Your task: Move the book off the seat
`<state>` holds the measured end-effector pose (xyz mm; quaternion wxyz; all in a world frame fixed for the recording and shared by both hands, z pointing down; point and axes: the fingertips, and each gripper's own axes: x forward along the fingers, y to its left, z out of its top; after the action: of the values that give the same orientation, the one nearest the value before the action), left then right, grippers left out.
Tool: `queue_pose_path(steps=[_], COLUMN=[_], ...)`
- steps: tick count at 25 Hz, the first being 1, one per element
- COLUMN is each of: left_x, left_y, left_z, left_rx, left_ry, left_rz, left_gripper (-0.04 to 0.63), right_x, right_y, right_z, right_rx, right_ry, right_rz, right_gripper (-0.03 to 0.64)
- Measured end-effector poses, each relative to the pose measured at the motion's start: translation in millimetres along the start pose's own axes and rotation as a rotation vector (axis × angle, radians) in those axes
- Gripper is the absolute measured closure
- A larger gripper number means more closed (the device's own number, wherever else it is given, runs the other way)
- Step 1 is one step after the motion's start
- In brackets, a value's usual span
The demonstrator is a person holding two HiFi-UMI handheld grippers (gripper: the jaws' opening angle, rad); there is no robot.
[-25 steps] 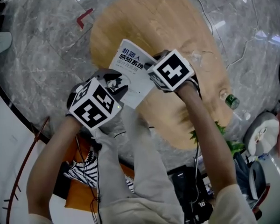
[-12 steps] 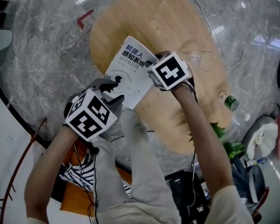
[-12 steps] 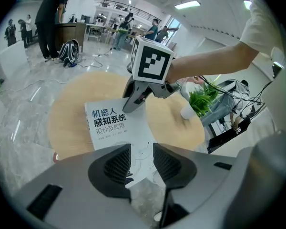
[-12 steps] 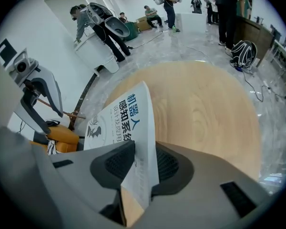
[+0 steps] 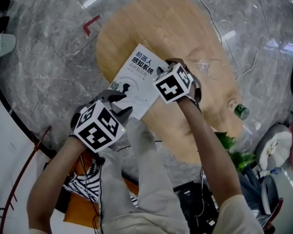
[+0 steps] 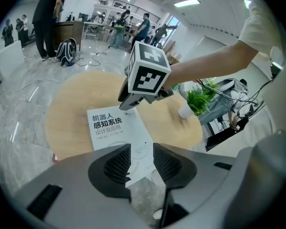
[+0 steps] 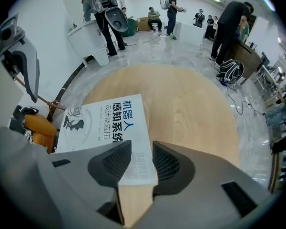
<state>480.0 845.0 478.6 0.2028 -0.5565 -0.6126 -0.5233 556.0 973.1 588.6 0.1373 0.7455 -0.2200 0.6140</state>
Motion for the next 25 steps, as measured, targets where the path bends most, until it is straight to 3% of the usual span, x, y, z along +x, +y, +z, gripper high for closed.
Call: queue_pose_path(steps=[13,18,20,25], left_x=[-12.3,-29.1,-35.2,-50.3], left_y=[-12.3,-17.2,-20.0,-38.0], left_z=[19.5,19.8,15.7,11.6], left_rx=[0.007,-0.005,0.002,0.009], left_ry=[-0.001,-0.002,0.016,0.032], left_rz=[-0.009,0.016,0.022,0.041], left_gripper=[0.453,0.508,0.526,0.563], right_x=[-26.2,-49.2,-57.3,-76.2], right_y=[7.0,11.7,8.3,16.2], right_z=[-5.1,-7.7,-8.7,-13.9], right_rx=[0.087,0.12,0.114,0.111], right_ry=[-0.05,-0.092,-0.107,-0.126], right_rz=[0.046,0.023,-0.019,-0.036], right_gripper=[0.488,0.526,0.592,0.6])
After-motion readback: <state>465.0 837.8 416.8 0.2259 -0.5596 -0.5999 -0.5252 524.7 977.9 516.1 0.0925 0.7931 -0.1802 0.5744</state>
